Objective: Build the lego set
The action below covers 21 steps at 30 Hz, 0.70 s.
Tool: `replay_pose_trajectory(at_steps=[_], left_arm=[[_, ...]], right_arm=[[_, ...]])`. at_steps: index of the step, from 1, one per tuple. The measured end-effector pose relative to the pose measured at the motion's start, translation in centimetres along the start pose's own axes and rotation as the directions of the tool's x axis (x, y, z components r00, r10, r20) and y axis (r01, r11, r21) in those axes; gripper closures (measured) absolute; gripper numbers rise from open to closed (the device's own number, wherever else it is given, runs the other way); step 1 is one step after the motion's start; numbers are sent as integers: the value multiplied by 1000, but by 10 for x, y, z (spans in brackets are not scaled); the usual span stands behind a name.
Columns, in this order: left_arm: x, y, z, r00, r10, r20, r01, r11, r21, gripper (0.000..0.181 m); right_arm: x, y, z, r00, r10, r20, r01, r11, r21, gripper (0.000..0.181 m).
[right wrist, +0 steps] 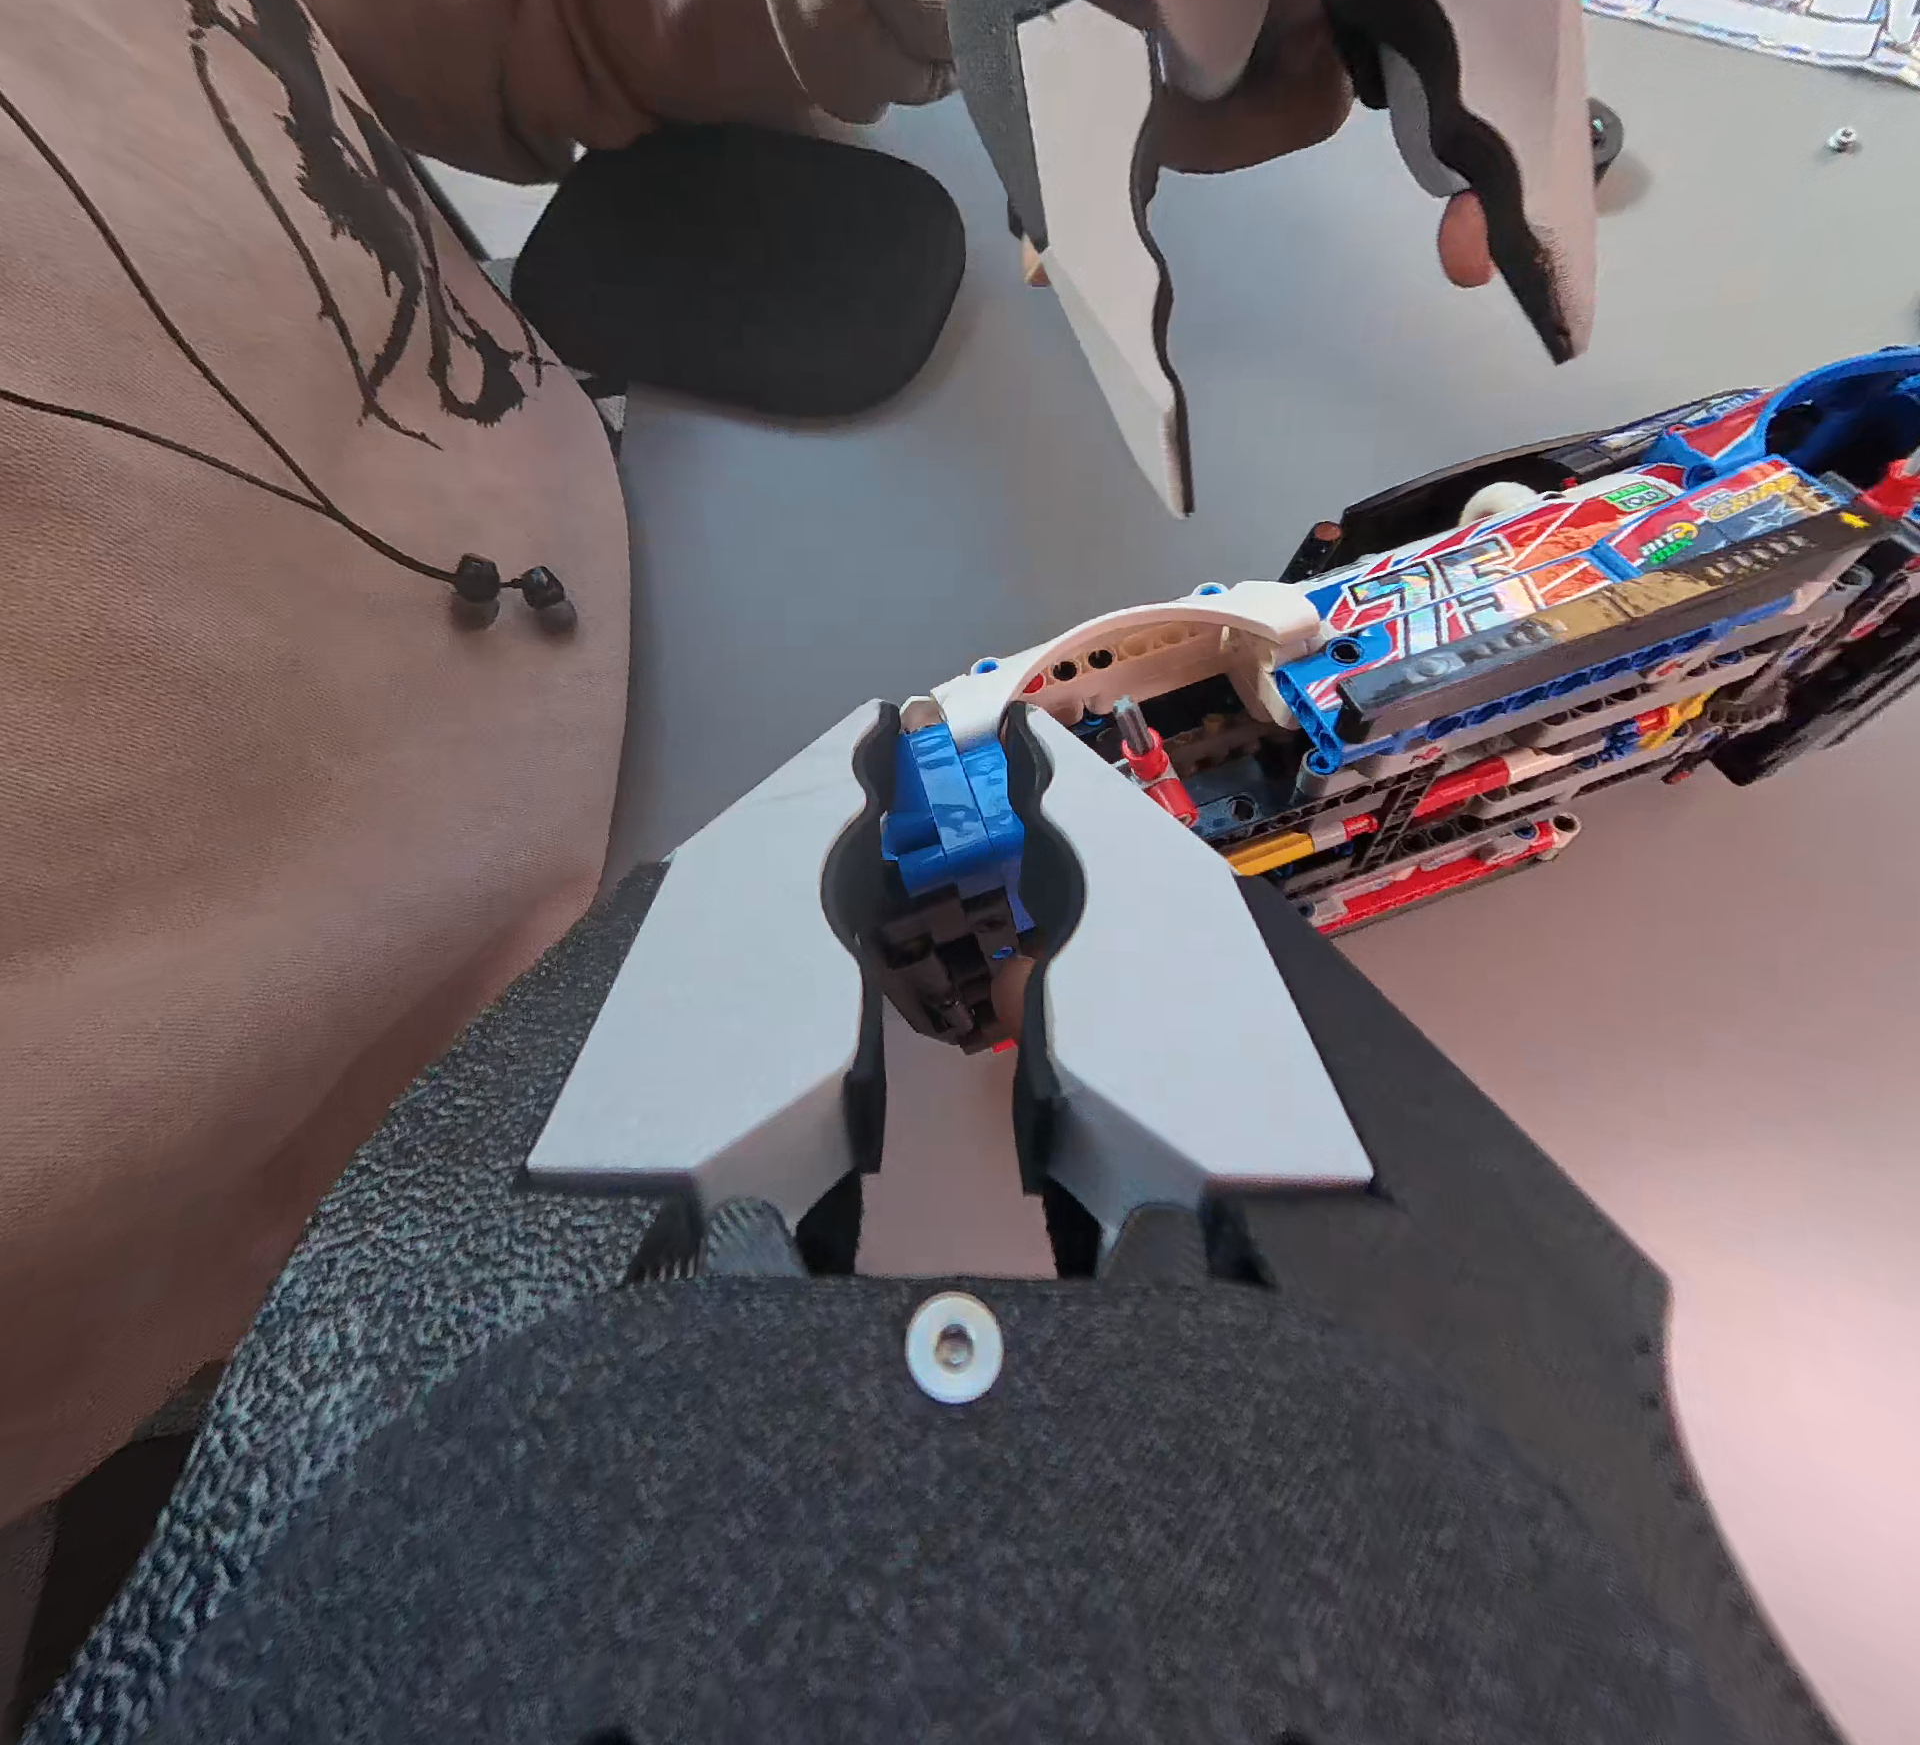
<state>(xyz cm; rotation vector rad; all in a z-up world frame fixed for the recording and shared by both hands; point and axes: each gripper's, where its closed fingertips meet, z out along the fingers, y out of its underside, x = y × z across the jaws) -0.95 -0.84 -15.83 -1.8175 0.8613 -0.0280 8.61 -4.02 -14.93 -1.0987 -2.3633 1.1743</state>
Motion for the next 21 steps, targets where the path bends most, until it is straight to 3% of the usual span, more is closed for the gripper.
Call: replay_pose_trajectory(at_steps=[5,8,12,14,18,21], left_arm=[[6,11,18,998,58,-40,-60,996,-60,114],[8,10,23,998,56,-23,-57,997,-50,116],[8,8,23,999,50,-14,-50,998,-38,118],[9,7,22,998,54,-11,-54,998,-28,118],[11,3,21,999,49,-17,-49,999,-3,118],[12,-1,16,999,27,-25,-26,999,25,119]], right_arm=[[-1,-3,-7,1000,3,-13,-1,995,98,175],[-5,-2,-14,1000,-9,-13,10,994,108,157],[14,3,-42,992,-21,-127,36,993,117,157],[36,24,-55,975,-17,-222,28,999,44,155],[82,112,-57,925,-7,-379,-98,961,-258,141],[89,145,-38,927,51,-371,-168,943,-288,131]])
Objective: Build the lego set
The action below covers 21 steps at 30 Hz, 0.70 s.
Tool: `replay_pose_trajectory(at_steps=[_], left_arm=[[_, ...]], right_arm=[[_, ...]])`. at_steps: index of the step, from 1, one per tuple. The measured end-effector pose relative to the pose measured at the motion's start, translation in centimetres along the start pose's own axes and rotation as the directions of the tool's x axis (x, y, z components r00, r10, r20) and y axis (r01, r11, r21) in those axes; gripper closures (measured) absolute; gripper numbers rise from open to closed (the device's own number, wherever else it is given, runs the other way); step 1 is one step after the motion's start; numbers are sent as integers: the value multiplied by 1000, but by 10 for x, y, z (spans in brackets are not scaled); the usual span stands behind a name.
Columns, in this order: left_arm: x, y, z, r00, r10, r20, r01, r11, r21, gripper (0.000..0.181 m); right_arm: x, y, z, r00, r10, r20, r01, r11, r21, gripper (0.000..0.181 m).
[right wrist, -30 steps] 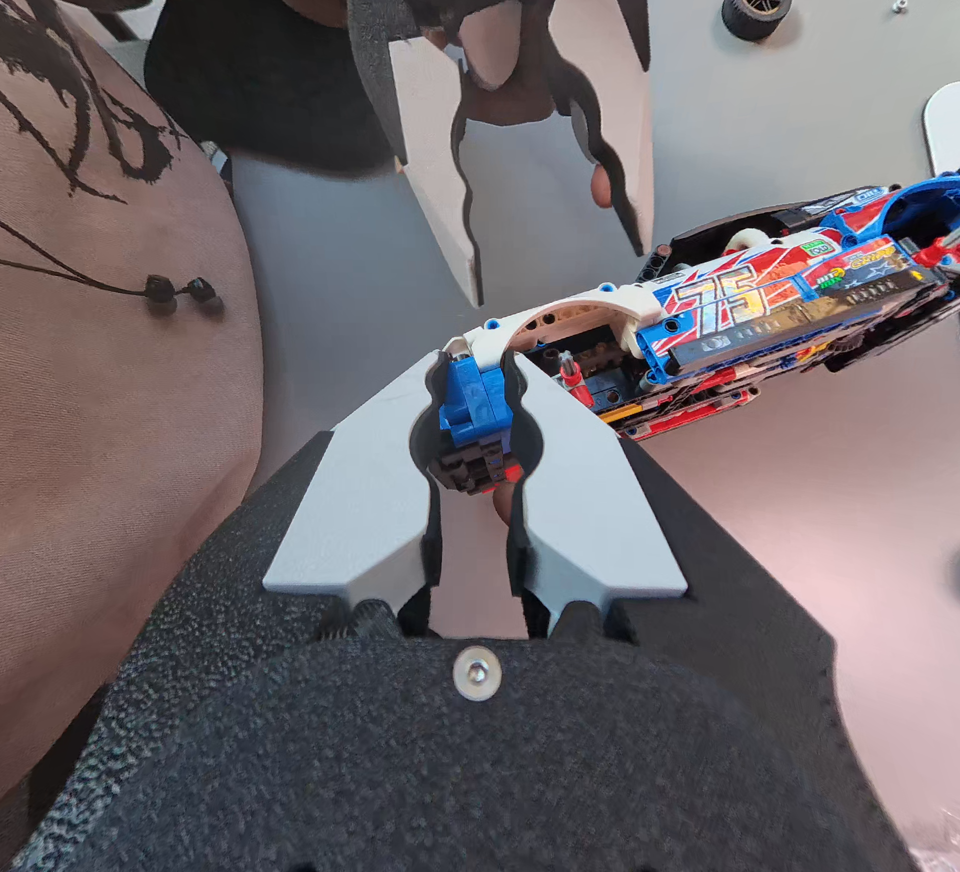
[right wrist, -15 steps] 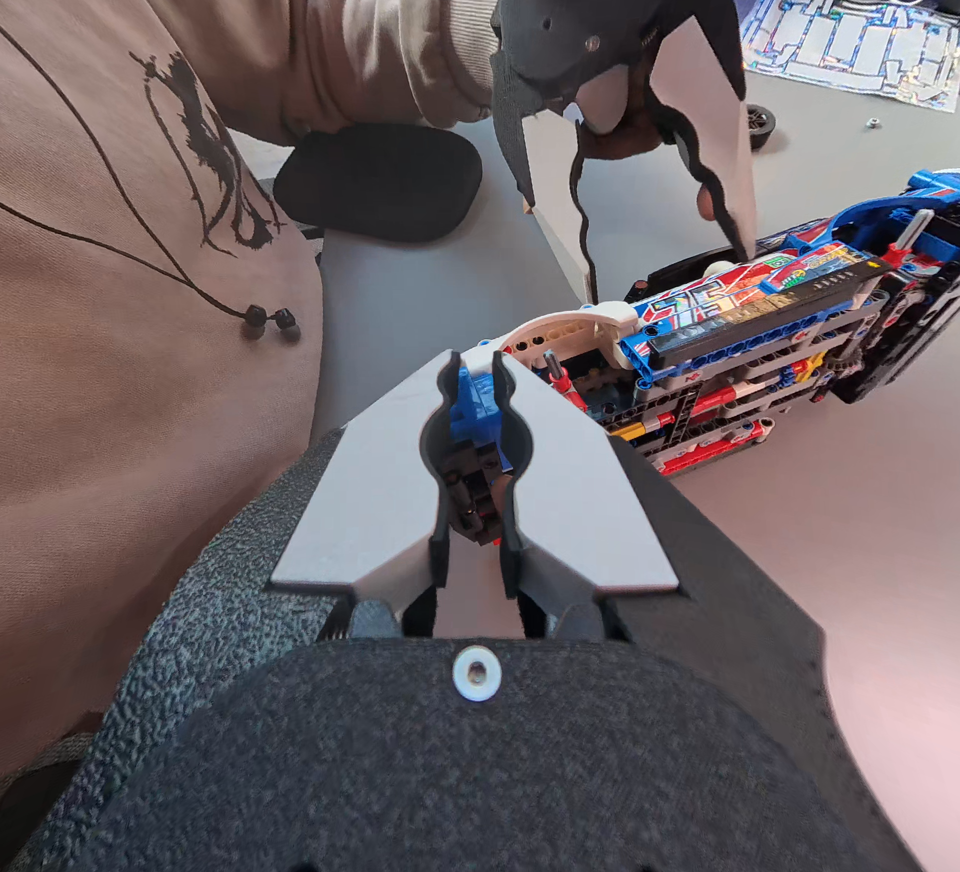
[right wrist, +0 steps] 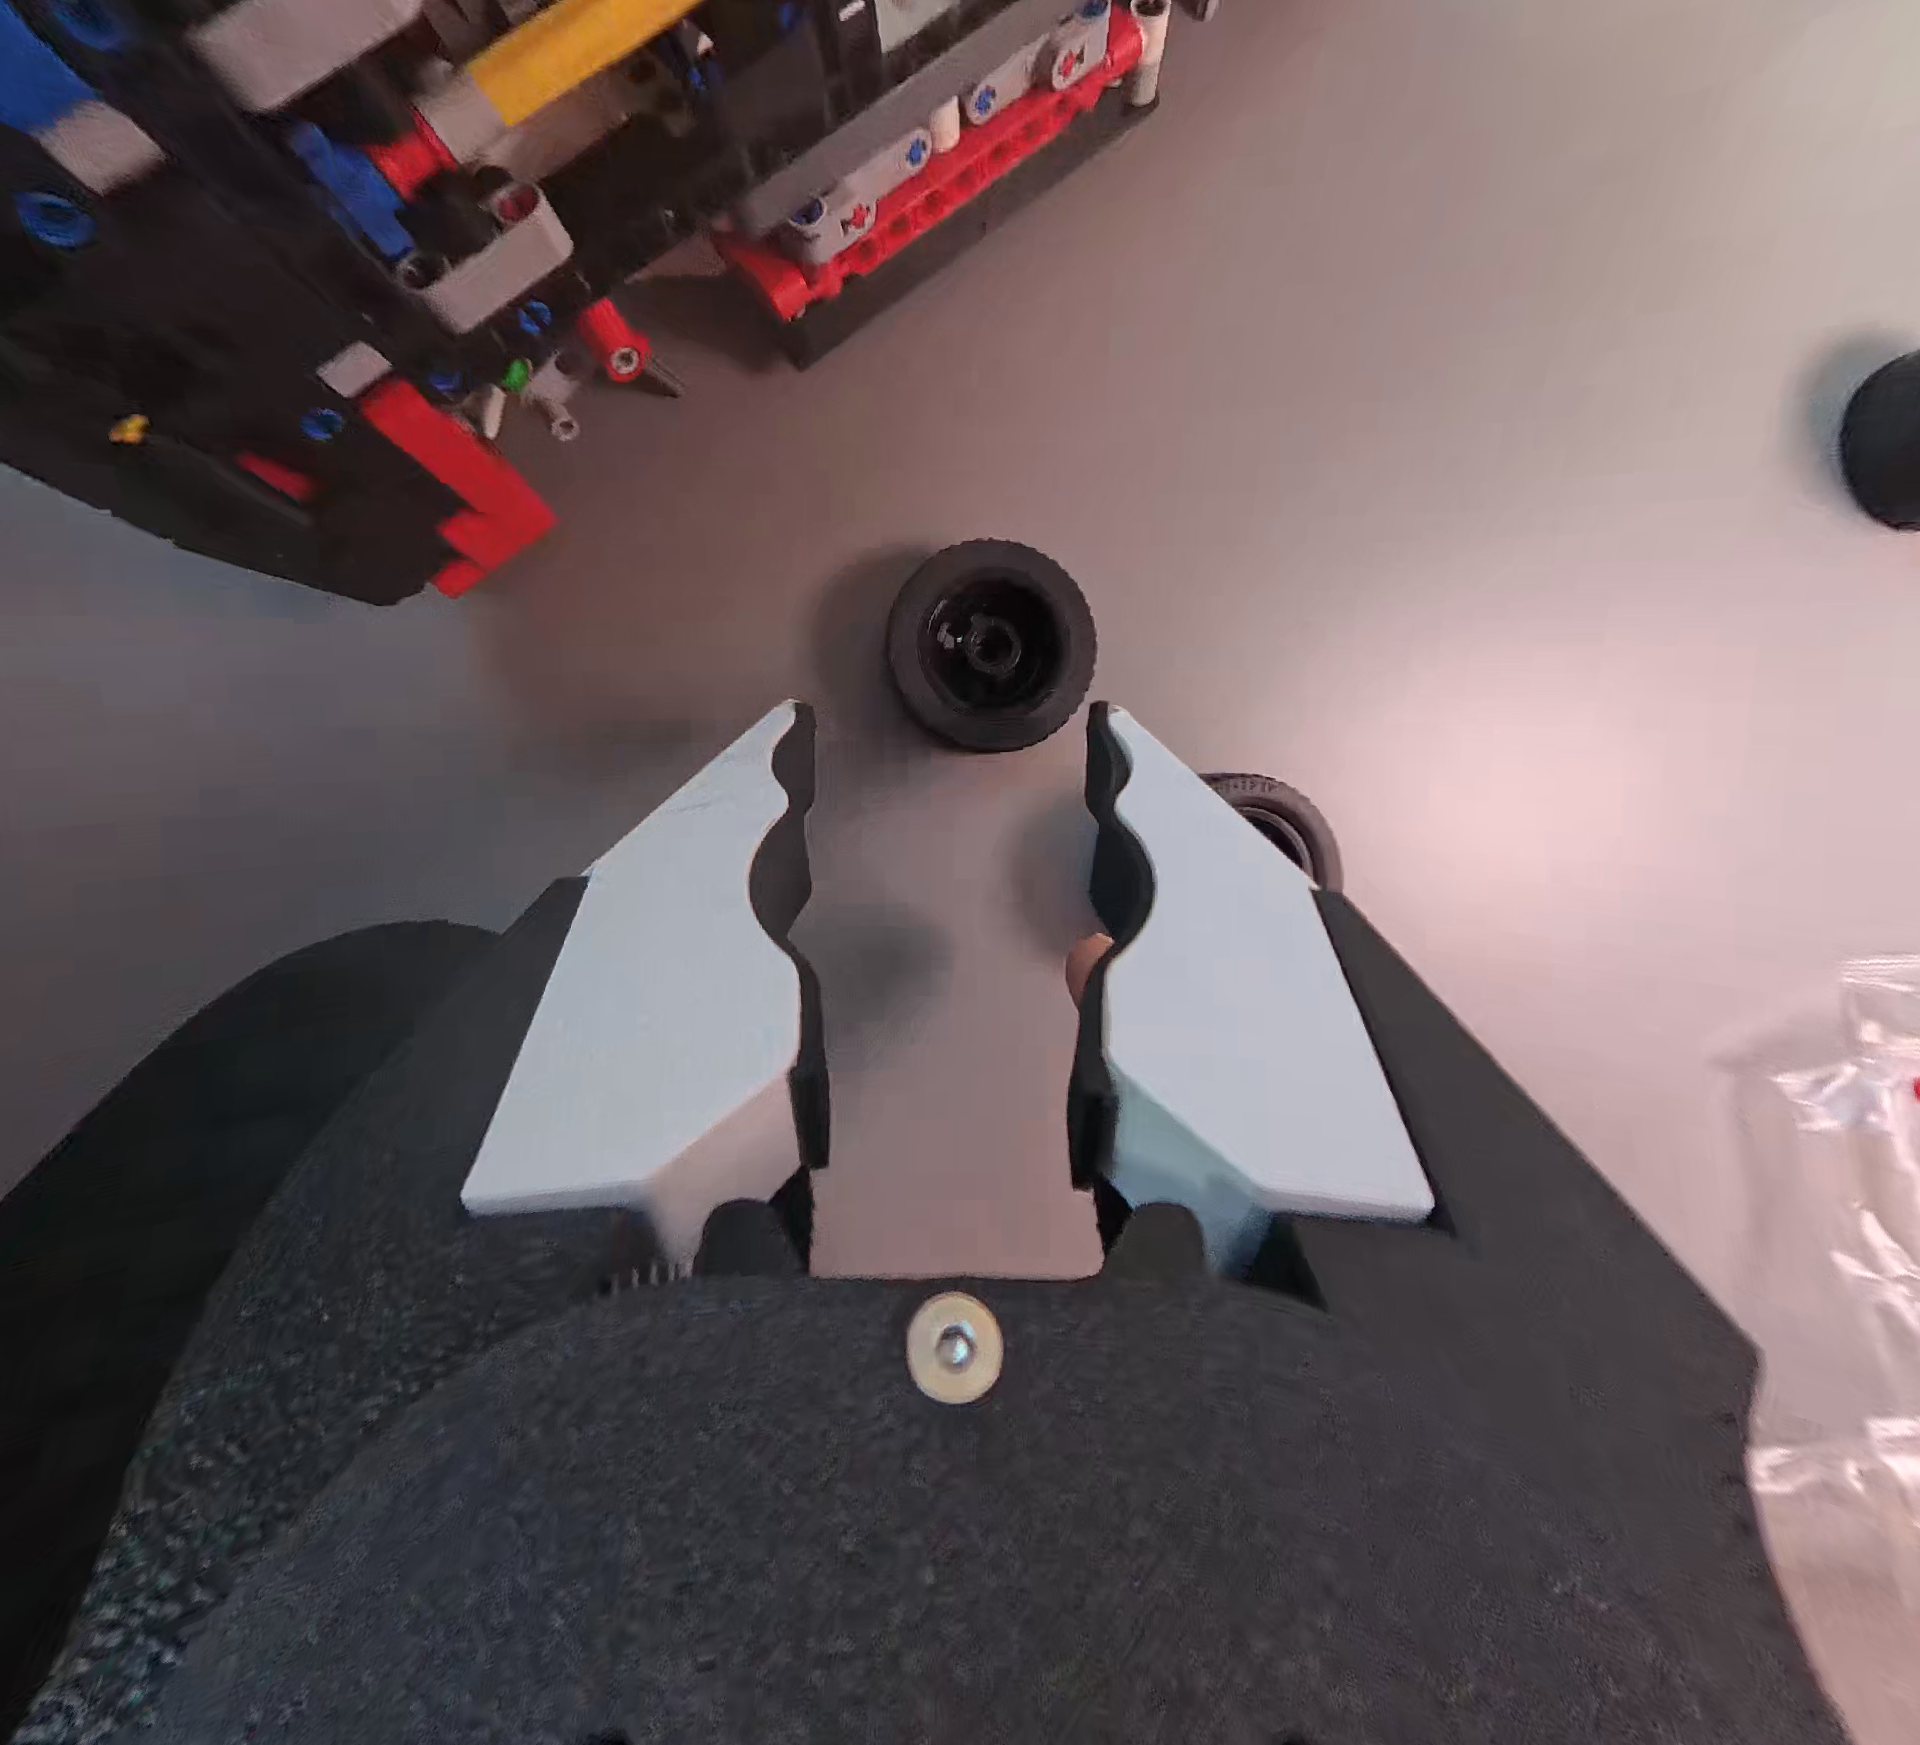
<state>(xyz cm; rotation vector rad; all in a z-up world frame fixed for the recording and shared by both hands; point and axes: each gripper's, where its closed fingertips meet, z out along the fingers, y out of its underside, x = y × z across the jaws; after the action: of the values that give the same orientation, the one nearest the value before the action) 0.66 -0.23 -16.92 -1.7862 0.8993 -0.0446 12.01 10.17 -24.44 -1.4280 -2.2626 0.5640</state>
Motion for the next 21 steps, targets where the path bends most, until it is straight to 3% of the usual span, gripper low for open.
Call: replay_pose_trajectory(at_steps=[2,4,8,10,14,16,18,19,21], left_arm=[[0,-1,-4,1000,-18,3,18,1000,18,120],[0,-6,-10,998,-60,-7,60,997,52,123],[10,-31,-24,962,-253,-105,267,952,152,131],[13,-48,-28,914,-378,-145,401,894,200,140],[11,-74,-21,777,-582,-240,628,741,238,143],[8,-90,-14,698,-646,-310,715,657,240,137],[9,-102,-6,655,-671,-347,753,619,224,128],[11,-106,-3,656,-665,-356,751,622,222,132],[19,-118,-9,653,-625,-429,750,614,247,158]], right_arm=[[4,2,11,1000,20,-13,-20,1000,2,128],[7,3,18,999,42,-19,-42,999,-10,138],[0,-2,12,1000,21,1,-21,1000,-11,142],[2,-24,-9,989,-97,-110,101,994,34,142],[-21,-99,-69,903,-322,-286,373,916,147,142],[-36,-125,-87,851,-408,-329,474,868,148,142],[-48,-145,-98,810,-461,-362,537,831,144,142],[-55,-154,-102,795,-479,-374,561,814,152,142],[-65,-165,-111,765,-497,-408,598,785,163,143]])
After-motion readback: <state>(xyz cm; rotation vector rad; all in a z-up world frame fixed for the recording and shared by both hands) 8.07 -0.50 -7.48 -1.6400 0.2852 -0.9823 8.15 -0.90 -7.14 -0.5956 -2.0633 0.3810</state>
